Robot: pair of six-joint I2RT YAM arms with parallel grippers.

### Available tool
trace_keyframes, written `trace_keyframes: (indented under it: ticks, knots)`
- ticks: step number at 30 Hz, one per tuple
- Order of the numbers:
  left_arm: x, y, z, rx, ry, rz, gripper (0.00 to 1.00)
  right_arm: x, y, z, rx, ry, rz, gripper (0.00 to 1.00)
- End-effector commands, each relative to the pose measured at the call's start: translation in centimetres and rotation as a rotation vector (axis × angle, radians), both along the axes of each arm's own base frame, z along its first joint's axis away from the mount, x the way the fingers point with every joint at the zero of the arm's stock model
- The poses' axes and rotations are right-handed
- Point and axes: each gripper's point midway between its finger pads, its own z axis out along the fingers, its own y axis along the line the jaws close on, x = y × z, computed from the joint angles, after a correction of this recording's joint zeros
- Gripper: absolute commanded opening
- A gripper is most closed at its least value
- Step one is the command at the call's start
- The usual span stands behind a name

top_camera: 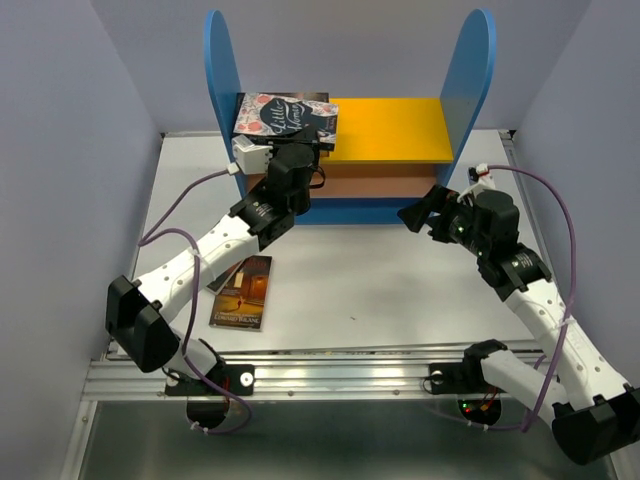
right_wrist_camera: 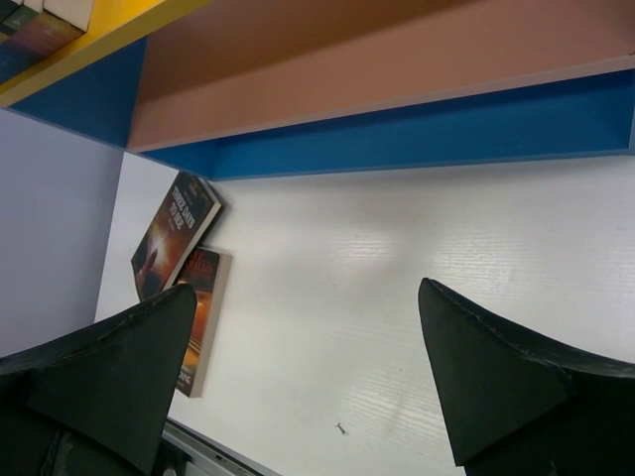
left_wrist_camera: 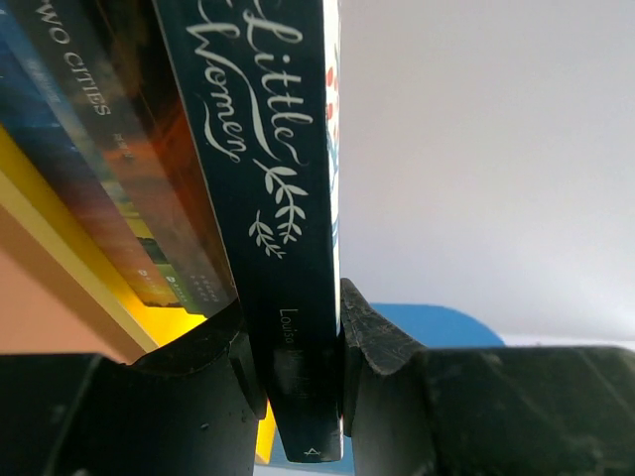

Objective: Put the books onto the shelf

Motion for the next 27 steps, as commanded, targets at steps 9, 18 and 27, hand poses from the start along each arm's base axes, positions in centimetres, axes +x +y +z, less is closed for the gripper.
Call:
trace_keyframes:
  ticks: [9, 18, 27]
  knots:
    - [-0.3, 3.4, 4.1, -0.215, -0.005, 0.194, 0.14, -0.5, 0.2, 1.2, 0.025, -0.038, 0.019, 1.0]
    - [-0.7, 3.2, 5.2, -0.188, 0.009, 0.168, 0.69, -0.5, 0.3, 1.0, 0.024, -0.032, 0.024, 1.0]
    - [-0.8, 2.6, 4.8, -0.109, 0.055, 0.127, 0.94, -0.7, 3.8, 2.7, 0.022, -0.07, 0.268, 1.0]
